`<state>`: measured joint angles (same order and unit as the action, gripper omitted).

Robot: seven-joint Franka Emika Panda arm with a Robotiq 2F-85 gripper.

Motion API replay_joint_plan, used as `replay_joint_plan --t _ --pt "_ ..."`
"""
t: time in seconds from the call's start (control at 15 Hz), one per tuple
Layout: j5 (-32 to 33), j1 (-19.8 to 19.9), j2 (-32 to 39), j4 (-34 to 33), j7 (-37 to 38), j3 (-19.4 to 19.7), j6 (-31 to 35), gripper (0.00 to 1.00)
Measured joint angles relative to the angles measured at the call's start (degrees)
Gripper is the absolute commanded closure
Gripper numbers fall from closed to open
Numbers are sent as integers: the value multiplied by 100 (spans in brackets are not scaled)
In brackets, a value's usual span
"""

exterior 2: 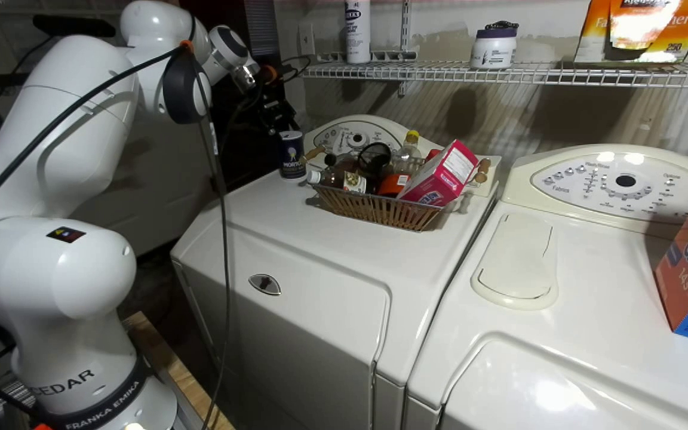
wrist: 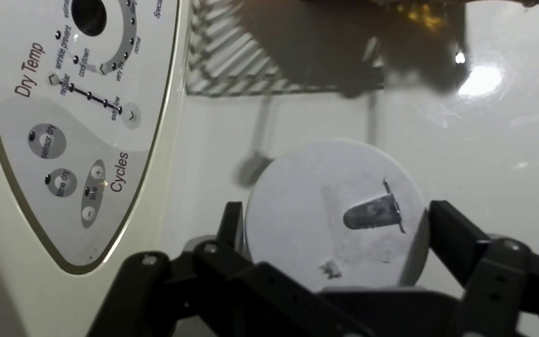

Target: Take the can out of the basket and put it on the washing machine

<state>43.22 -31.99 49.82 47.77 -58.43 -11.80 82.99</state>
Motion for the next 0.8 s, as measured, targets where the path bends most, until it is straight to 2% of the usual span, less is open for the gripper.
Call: replay_joint_plan --t 0.2,0.47,0.6,0.8 --pt "-79 -78 -92 -88 0 42 -398 0" --pt "-599 -103 -381 -591 33 32 -1973 0" --pt "-1018 -6 -588 -847 34 93 -2565 0" --pt "-1617 355 -869 -1177 96 168 -2984 0"
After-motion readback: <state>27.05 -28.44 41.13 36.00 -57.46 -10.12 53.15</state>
